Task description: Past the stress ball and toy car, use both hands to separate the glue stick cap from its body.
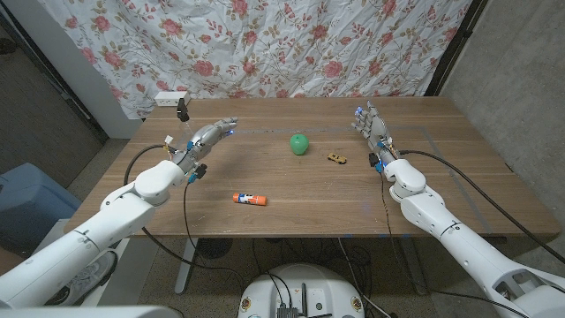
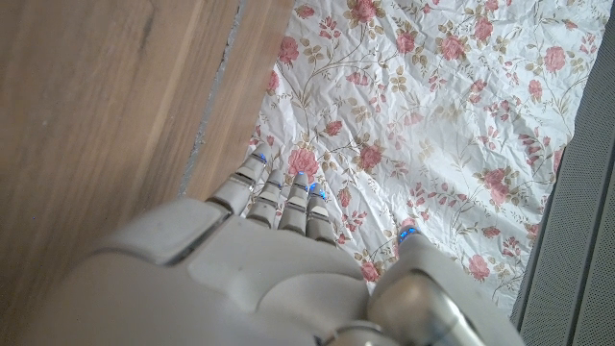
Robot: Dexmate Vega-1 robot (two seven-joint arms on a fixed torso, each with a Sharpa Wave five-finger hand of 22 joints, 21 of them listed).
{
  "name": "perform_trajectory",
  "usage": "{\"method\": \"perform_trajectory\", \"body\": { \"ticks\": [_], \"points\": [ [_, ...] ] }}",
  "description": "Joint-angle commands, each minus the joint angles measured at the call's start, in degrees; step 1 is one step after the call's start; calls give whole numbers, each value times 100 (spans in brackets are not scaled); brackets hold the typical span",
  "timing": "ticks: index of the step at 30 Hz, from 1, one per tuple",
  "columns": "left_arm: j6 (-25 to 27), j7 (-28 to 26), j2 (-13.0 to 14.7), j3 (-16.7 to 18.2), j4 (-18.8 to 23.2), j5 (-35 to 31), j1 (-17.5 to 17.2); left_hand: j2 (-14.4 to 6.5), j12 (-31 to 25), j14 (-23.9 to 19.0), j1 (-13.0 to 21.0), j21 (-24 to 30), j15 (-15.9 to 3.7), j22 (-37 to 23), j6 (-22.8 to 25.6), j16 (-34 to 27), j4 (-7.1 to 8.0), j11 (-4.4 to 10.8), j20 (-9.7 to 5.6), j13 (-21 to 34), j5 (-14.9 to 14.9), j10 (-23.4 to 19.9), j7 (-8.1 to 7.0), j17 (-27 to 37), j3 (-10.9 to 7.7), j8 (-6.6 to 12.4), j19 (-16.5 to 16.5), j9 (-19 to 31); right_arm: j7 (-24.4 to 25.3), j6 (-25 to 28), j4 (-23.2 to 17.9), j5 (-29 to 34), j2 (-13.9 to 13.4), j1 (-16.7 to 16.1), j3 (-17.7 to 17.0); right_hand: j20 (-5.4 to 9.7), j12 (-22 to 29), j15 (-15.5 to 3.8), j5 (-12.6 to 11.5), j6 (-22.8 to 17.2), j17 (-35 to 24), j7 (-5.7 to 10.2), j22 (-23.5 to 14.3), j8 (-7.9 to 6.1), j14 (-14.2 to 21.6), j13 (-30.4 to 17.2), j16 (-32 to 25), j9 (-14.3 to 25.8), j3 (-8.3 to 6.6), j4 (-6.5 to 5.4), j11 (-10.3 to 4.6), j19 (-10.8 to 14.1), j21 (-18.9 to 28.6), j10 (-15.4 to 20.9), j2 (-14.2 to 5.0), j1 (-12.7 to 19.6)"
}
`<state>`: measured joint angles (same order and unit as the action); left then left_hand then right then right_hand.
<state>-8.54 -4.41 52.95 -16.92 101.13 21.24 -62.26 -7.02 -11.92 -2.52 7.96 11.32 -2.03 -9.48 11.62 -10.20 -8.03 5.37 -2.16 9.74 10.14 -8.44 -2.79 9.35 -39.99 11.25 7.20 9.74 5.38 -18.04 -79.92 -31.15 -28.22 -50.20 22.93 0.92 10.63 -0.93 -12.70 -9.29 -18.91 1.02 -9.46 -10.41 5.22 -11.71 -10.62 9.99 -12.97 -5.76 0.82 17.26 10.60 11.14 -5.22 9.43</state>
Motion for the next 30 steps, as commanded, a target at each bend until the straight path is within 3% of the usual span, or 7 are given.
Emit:
{"method": "perform_trajectory", "body": {
  "ticks": [1,14,24,30],
  "points": [
    [115,133,655,44,410,-847,-194,-58,-16,-73,95,8,-209,-8,108,-2,-52,-4,-324,30,-24,-96,-8,8,0,12,64,19,34,33,-67,32,-34,-17,-11,-15,29,1,-27,-21,-7,-15,-9,-23,-37,-8,-34,12,-12,17,-8,-23,-9,-19,-3,-45],
    [279,121,1249,415,932,-1281,-666,135,5,-26,179,-42,-390,0,511,21,-210,202,-503,30,-35,-274,-318,13,101,66,109,22,146,52,-131,52,-25,-67,-32,-21,44,9,-29,-69,35,-10,-9,-41,-28,10,-45,12,-33,45,-14,-41,-10,9,-15,-40],
    [660,165,1616,588,1415,-1712,-951,374,14,-23,494,-67,-434,5,702,20,-327,329,-543,34,-26,-444,-562,18,90,126,141,30,187,73,-160,42,-59,-129,-65,-33,44,21,-29,-81,63,-1,-9,-43,-27,21,-50,12,-46,63,-15,-46,-7,4,-20,-38],
    [1227,94,1943,881,1934,-1997,-1331,528,-39,-40,802,-83,-437,6,897,12,-330,362,-542,44,-6,-743,-548,21,68,194,148,37,139,56,-123,47,-75,-108,-61,-50,42,25,-27,-95,74,24,-9,-47,-33,24,-49,12,-48,72,-14,-59,-11,-1,-16,-38]
  ]
}}
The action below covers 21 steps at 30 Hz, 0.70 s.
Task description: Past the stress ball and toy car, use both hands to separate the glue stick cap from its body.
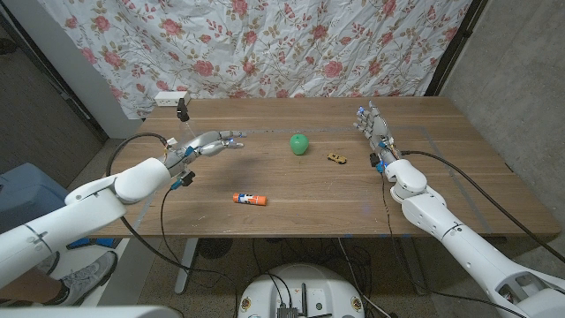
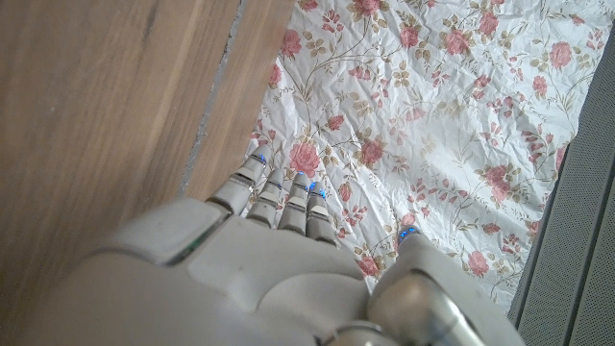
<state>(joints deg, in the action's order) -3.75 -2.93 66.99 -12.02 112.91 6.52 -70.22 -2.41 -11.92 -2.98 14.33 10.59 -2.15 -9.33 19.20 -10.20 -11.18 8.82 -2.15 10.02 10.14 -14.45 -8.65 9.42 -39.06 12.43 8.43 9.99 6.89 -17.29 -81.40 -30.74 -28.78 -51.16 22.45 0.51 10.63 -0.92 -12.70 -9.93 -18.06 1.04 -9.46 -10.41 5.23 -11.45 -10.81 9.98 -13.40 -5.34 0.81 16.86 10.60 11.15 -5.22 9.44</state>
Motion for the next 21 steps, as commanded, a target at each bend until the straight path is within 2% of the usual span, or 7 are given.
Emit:
{"method": "perform_trajectory", "body": {
  "ticks": [1,9,11,14,16,19,21],
  "points": [
    [850,-80,577,439,844,-583,-603,119,-41,6,249,-12,-434,-9,214,12,-15,30,-543,19,-1,-196,74,15,-26,102,28,14,-18,-16,33,10,-23,-3,-11,-9,42,26,-28,-31,-8,22,-9,-47,-34,-1,-29,12,-6,33,-14,-20,-11,-2,-15,-38],
    [1616,-314,642,725,1432,-1073,-1097,363,-72,-67,563,-14,-443,-9,419,-12,-11,91,-519,25,20,-487,94,17,-4,161,36,17,-68,-25,113,-16,-13,37,-13,-6,42,28,-25,-34,13,28,-9,-45,-41,5,-29,12,-13,52,-15,-26,-10,-6,-9,-32],
    [1812,-310,643,738,1553,-1200,-1150,416,-73,-99,632,-15,-446,-8,464,-18,-11,109,-514,26,25,-538,35,17,2,173,39,17,-63,-39,141,-5,-5,51,-12,-6,43,29,-25,-33,18,36,-9,-44,-48,6,-27,12,-17,56,-16,-28,-10,-7,-13,-31],
    [2165,-252,687,725,1762,-1415,-1201,512,-71,-134,754,-16,-445,-8,553,-22,-10,131,-497,26,32,-620,65,17,11,198,44,18,-41,-68,185,19,14,72,-11,-6,41,34,-24,-33,24,33,-9,-43,-51,8,-28,13,-19,59,-17,-33,-11,-12,-13,-33],
    [2357,-235,708,730,1884,-1543,-1251,567,-62,-148,819,-20,-438,-8,560,-22,-9,155,-451,26,36,-647,32,17,18,194,36,18,-43,-61,193,27,8,80,-8,-5,41,43,-24,-32,31,34,-9,-42,-50,10,-30,13,-25,64,-18,-38,-11,-14,-19,-29],
    [2596,-172,751,745,2029,-1685,-1314,657,-35,-157,915,-28,-436,-8,577,-18,-7,187,-462,26,41,-653,-21,18,33,192,17,18,-26,-57,208,23,20,82,-10,-6,39,35,-23,-31,37,35,-9,-41,-55,12,-30,13,-28,70,-19,-37,-9,-20,-20,-30],
    [2755,-87,795,746,2117,-1758,-1327,734,-20,-159,996,-26,-447,-7,612,-13,-4,224,-485,25,43,-674,-109,19,47,197,18,17,16,-93,237,38,46,82,-18,-5,39,45,-23,-32,43,35,-9,-41,-56,13,-31,13,-32,75,-21,-39,-9,-22,-22,-27]
  ]
}}
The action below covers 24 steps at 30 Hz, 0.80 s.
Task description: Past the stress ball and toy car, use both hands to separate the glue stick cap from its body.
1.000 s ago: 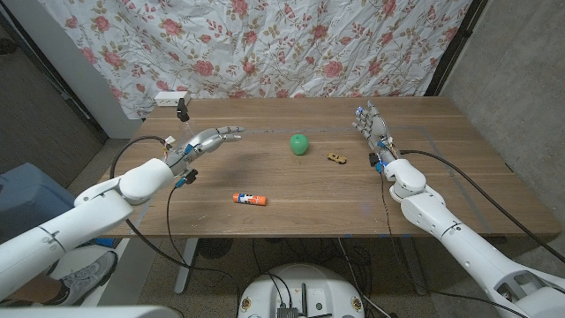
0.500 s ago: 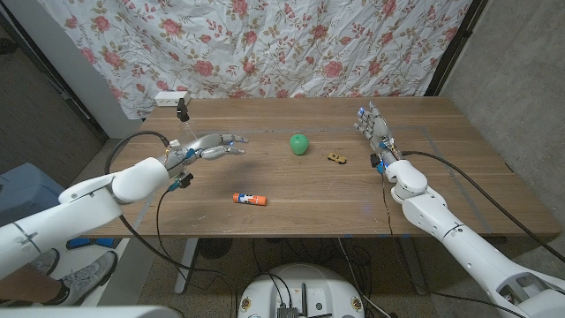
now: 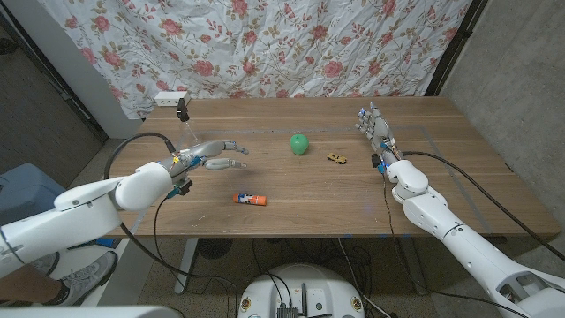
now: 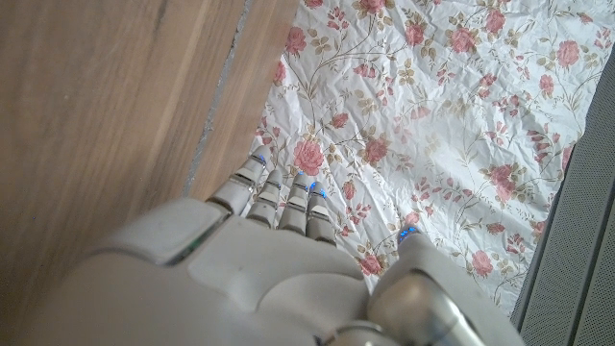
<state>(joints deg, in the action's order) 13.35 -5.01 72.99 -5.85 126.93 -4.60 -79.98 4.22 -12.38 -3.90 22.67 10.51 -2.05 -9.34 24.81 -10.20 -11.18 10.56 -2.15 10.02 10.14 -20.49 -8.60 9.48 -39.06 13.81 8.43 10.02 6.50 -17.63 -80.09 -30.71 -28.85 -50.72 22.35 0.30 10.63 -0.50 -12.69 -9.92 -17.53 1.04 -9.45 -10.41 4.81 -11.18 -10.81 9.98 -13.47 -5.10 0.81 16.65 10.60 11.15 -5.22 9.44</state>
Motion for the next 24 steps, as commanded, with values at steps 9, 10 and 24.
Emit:
{"method": "perform_trajectory", "body": {
  "ticks": [9,10,24],
  "points": [
    [1410,349,462,-56,952,-1136,-285,296,120,-17,451,-30,-410,-8,-40,7,10,103,-471,23,30,14,-210,15,94,-8,-54,12,65,-82,159,33,56,44,-24,10,40,13,-20,-32,5,43,-10,-39,-20,-10,-35,13,-33,65,-21,-23,-8,-26,-27,-26],
    [1475,393,498,-109,987,-1204,-252,308,124,-17,470,-32,-413,-8,-39,6,11,107,-464,23,29,17,-218,15,97,-9,-64,12,60,-88,165,34,55,45,-23,11,39,21,-20,-33,7,46,-10,-39,-20,-9,-36,13,-34,67,-21,-22,-7,-28,-28,-25],
    [2148,1047,781,-982,1354,-2053,377,479,189,45,778,-43,-365,-10,-188,10,31,116,-416,24,1,165,-264,18,177,-87,-197,17,-83,-126,316,-30,84,119,-7,2,37,22,-11,-28,29,52,-10,-35,-47,-2,-45,13,-41,102,-20,-46,-10,-47,-35,-24]
  ]
}}
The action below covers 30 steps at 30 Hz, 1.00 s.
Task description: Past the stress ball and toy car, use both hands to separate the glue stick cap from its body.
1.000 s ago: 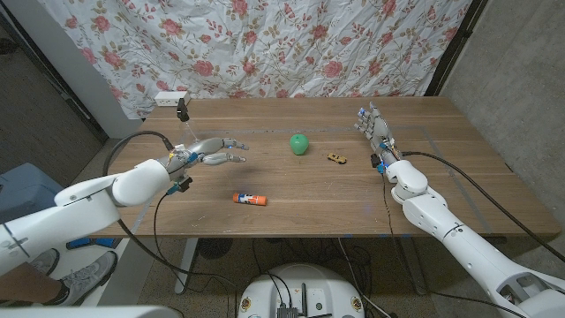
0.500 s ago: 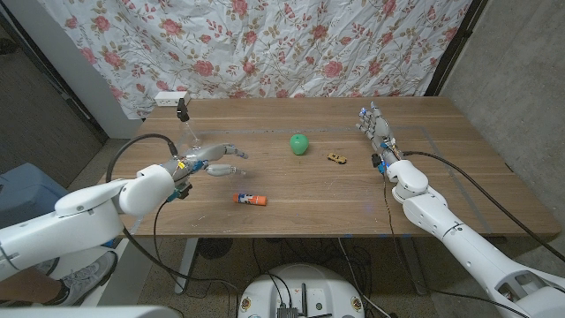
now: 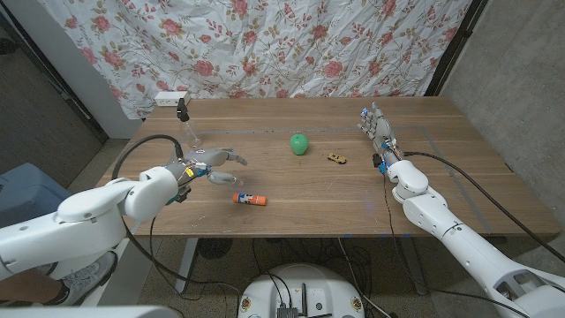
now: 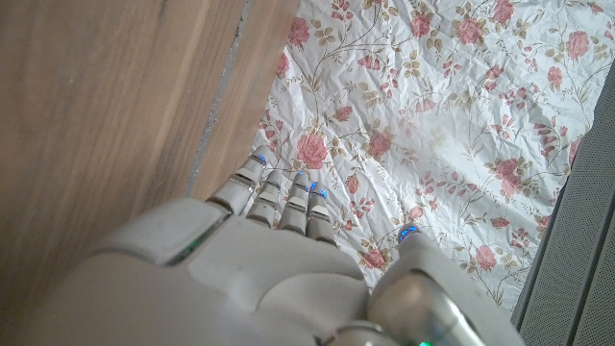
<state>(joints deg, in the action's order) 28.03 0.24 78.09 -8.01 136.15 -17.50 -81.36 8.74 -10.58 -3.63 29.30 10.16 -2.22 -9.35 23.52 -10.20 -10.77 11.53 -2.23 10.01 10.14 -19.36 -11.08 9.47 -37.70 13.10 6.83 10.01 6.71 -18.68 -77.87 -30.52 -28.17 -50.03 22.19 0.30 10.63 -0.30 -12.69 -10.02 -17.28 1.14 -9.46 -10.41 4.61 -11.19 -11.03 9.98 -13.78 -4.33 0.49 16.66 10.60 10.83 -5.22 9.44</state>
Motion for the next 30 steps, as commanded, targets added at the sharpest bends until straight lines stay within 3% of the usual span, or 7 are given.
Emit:
{"method": "perform_trajectory", "body": {
  "ticks": [1,10,20,30],
  "points": [
    [734,573,260,-836,455,-823,566,29,9,19,121,-8,-350,-9,-58,10,-9,20,-404,25,1,54,-19,19,44,-15,-40,18,-116,-25,122,-64,29,58,10,6,36,5,-10,-17,6,39,-10,-34,-33,-1,-22,13,-13,29,9,-49,-10,-17,-36,-22],
    [1291,1297,-130,-1743,600,-1898,1149,71,1,9,261,-22,-294,-11,-131,0,0,25,-327,28,-5,66,-79,20,98,-46,-160,22,-130,-105,281,-44,116,120,49,-17,30,35,-1,-4,19,49,-10,-30,-75,4,-28,14,-18,59,9,-82,-14,-53,-50,-24],
    [1230,1940,-345,-2225,551,-2707,1468,85,4,83,405,-20,-247,-13,-332,11,19,0,-239,34,0,126,-107,22,187,-113,-302,26,-36,-115,244,0,118,83,45,-20,40,31,6,10,26,57,-10,-25,-72,6,-46,14,-20,79,6,-87,-10,-38,-59,-29],
    [1157,2222,-681,-2376,402,-3448,1428,69,-56,-4,531,-7,-327,-14,-387,-23,31,42,-81,42,12,-28,-120,19,272,-112,-398,33,17,-99,207,12,122,60,43,-24,45,57,14,13,31,70,-10,-26,-72,8,-61,14,-19,96,4,-85,-5,-34,-67,-40]
  ]
}}
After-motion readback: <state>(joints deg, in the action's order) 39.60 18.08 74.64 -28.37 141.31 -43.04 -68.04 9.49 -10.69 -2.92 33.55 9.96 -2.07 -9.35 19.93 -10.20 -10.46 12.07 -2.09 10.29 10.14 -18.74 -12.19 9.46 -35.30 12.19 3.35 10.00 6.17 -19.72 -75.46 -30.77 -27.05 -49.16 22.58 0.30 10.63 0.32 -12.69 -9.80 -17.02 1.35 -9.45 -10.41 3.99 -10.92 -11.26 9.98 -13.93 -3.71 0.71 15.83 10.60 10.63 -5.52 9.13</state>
